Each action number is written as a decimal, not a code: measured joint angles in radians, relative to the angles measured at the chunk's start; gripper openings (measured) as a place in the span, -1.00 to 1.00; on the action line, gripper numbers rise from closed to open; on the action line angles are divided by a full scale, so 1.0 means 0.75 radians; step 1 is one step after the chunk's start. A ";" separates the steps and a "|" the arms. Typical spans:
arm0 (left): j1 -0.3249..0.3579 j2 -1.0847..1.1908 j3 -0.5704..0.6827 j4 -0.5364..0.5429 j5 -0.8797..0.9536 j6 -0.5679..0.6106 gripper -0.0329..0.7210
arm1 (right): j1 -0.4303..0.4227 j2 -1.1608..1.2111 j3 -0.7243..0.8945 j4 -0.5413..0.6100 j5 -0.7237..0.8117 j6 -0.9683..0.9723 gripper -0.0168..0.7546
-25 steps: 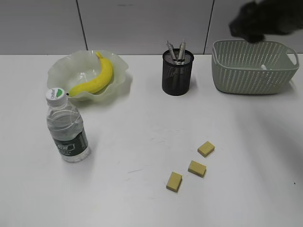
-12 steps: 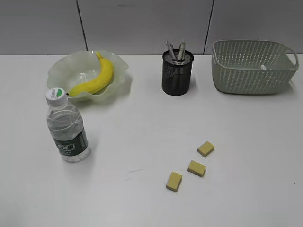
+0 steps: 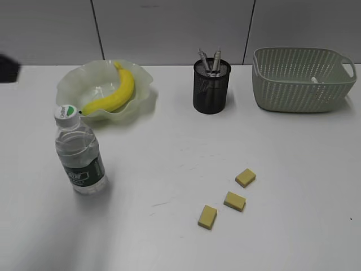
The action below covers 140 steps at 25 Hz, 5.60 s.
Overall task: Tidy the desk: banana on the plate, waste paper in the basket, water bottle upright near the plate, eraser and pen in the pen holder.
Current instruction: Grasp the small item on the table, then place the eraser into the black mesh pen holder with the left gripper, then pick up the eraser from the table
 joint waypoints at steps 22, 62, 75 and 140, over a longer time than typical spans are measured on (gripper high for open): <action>-0.621 1.437 -0.591 -0.199 -0.030 -0.154 0.37 | 0.000 0.000 0.000 0.001 -0.001 0.000 0.14; -0.402 1.422 -1.030 0.365 -0.907 -0.416 -0.42 | 0.000 0.000 0.000 0.001 -0.002 0.000 -0.05; -0.311 1.807 -1.355 0.388 -0.854 -0.416 -0.12 | 0.000 0.000 0.000 0.001 -0.002 0.000 -0.05; 0.020 -1.215 0.467 0.294 0.455 -0.416 0.32 | 0.000 1.195 -0.127 0.202 -0.554 -0.077 -0.05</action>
